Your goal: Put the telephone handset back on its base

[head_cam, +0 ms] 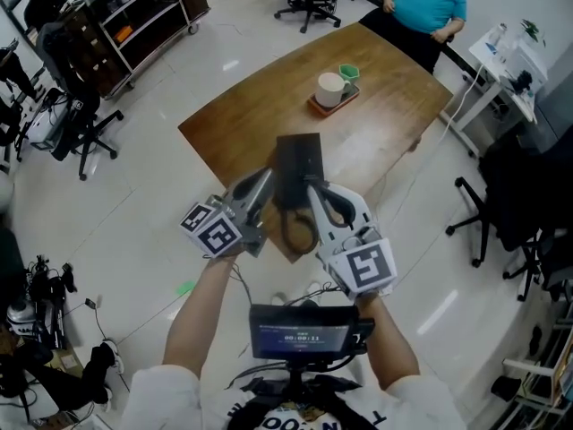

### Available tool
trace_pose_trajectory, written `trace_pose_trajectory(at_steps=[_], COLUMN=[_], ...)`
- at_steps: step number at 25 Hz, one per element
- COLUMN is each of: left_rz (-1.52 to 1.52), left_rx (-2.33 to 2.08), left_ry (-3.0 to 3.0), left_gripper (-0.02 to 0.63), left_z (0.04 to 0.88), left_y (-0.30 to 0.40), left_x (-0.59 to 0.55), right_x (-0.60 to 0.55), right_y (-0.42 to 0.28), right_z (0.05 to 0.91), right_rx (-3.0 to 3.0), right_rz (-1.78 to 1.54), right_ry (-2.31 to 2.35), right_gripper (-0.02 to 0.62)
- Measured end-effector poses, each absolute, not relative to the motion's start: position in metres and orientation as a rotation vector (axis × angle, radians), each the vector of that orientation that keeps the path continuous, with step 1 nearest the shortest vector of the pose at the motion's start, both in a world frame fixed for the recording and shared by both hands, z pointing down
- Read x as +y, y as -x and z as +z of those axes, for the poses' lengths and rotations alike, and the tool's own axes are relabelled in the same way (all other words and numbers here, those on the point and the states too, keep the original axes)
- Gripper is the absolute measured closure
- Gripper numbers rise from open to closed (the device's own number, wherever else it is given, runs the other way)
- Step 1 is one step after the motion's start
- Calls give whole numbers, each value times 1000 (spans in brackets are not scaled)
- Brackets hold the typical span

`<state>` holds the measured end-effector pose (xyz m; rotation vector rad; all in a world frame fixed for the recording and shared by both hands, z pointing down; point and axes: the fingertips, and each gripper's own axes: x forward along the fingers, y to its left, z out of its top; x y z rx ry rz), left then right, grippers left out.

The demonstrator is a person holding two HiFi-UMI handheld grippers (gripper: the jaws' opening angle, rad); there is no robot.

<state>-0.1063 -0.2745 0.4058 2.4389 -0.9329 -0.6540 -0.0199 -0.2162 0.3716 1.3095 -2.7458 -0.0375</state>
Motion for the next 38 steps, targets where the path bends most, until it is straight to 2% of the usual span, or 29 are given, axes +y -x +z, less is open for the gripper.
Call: trace_pose_trajectory(at_steps=[17,38], left_rz=[-596,-479], left_rx=[-1260,-1537], left_ry=[-2718,-2809], left_gripper=[606,606], left_z=[303,285], left_y=[100,35], left_x=[-139,-17], right_x=[-140,-25], right_y=[31,-15], right_z=[332,315], right_rx=[-2790,-2855], right_rz=[-131,-183], right_ry=[-1318,-1217], right_gripper=[591,592])
